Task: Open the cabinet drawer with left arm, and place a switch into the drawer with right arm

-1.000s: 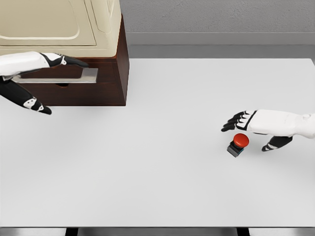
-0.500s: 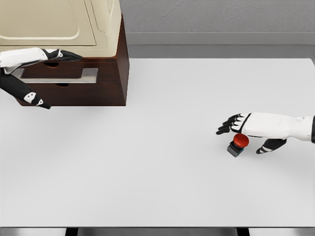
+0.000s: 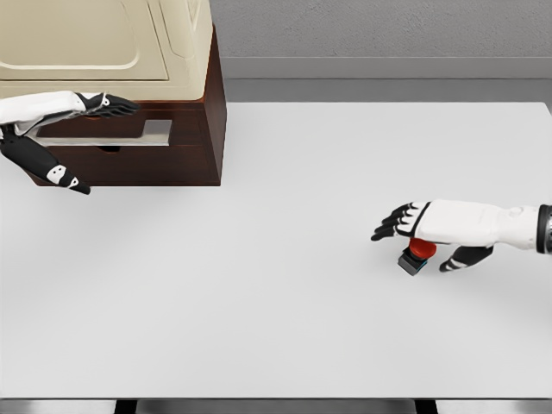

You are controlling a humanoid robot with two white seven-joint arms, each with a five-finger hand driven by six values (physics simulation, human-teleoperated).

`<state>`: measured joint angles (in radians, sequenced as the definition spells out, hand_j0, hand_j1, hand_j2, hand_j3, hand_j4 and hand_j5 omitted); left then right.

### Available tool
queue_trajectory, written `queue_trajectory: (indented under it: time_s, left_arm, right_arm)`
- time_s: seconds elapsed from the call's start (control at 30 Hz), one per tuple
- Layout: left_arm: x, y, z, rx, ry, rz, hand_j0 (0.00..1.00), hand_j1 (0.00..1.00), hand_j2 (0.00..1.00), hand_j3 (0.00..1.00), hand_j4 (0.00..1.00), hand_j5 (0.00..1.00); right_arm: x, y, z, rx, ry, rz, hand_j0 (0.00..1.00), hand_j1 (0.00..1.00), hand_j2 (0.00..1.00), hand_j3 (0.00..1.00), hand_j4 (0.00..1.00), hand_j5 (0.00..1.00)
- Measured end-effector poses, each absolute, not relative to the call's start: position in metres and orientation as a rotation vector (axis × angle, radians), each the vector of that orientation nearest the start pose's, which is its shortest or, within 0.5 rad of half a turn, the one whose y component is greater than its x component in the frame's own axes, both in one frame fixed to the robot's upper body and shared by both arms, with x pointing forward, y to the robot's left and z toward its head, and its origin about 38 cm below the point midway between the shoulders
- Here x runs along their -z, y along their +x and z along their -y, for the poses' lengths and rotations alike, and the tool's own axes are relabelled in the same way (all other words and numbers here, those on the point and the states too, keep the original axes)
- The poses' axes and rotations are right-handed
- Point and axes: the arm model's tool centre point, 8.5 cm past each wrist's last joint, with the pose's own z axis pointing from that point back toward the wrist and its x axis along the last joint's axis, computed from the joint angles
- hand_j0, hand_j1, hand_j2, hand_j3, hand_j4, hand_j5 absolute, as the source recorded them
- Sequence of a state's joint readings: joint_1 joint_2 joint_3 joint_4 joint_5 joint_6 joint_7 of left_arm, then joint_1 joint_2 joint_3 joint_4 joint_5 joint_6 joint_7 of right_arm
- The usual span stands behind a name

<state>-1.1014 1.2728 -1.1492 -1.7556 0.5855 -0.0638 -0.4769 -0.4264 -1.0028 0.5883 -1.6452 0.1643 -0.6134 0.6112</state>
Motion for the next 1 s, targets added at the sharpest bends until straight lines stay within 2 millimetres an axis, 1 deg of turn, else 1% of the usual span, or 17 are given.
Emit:
queue_trajectory:
  time_s: [0.03,0.13,0.27,0.47,0.5,0.7,0.83,0.9,1.0]
  left_arm:
    - [-0.325,0.398,-0.344,1.447,0.042,1.32,1.0,1.0,1.0,1.0,1.0,1.0]
    - [-0.32,0.401,-0.345,1.432,0.04,1.304,1.0,1.0,1.0,1.0,1.0,1.0]
    - [-0.317,0.404,-0.346,1.414,0.049,1.286,1.0,1.0,1.0,1.0,1.0,1.0]
    - [-0.314,0.408,-0.348,1.395,0.06,1.269,1.0,1.0,1.0,1.0,1.0,1.0]
    - [-0.311,0.407,-0.349,1.393,0.057,1.262,1.0,1.0,1.0,1.0,1.0,1.0]
    - [-0.31,0.408,-0.349,1.388,0.055,1.259,1.0,1.0,1.0,1.0,1.0,1.0]
    - [-0.311,0.409,-0.351,1.379,0.058,1.26,1.0,1.0,1.0,1.0,1.0,1.0]
    - [-0.31,0.411,-0.351,1.377,0.058,1.26,1.0,1.0,1.0,1.0,1.0,1.0]
    - [-0.306,0.413,-0.353,1.37,0.059,1.252,1.0,1.0,1.0,1.0,1.0,1.0]
  right_arm:
    - [-0.192,0.362,0.319,-2.11,-0.092,1.346,0.89,0.89,0.89,0.89,0.89,0.89]
    - [-0.19,0.361,0.319,-2.112,-0.088,1.34,0.88,0.88,0.88,0.88,0.88,0.88]
    - [-0.189,0.362,0.32,-2.112,-0.088,1.334,0.83,0.83,0.83,0.83,0.83,0.83]
    - [-0.186,0.362,0.322,-2.107,-0.089,1.325,0.83,0.83,0.83,0.83,0.83,0.83]
    - [-0.186,0.363,0.323,-2.105,-0.091,1.322,0.83,0.83,0.83,0.83,0.83,0.83]
    - [-0.184,0.365,0.328,-2.1,-0.102,1.305,0.83,0.83,0.83,0.83,0.83,0.83]
    - [-0.183,0.365,0.328,-2.1,-0.104,1.302,0.8,0.8,0.8,0.8,0.8,0.8]
    - [-0.183,0.365,0.328,-2.1,-0.104,1.301,0.76,0.76,0.76,0.76,0.76,0.76]
    - [-0.183,0.365,0.329,-2.1,-0.105,1.301,0.74,0.74,0.74,0.74,0.74,0.74]
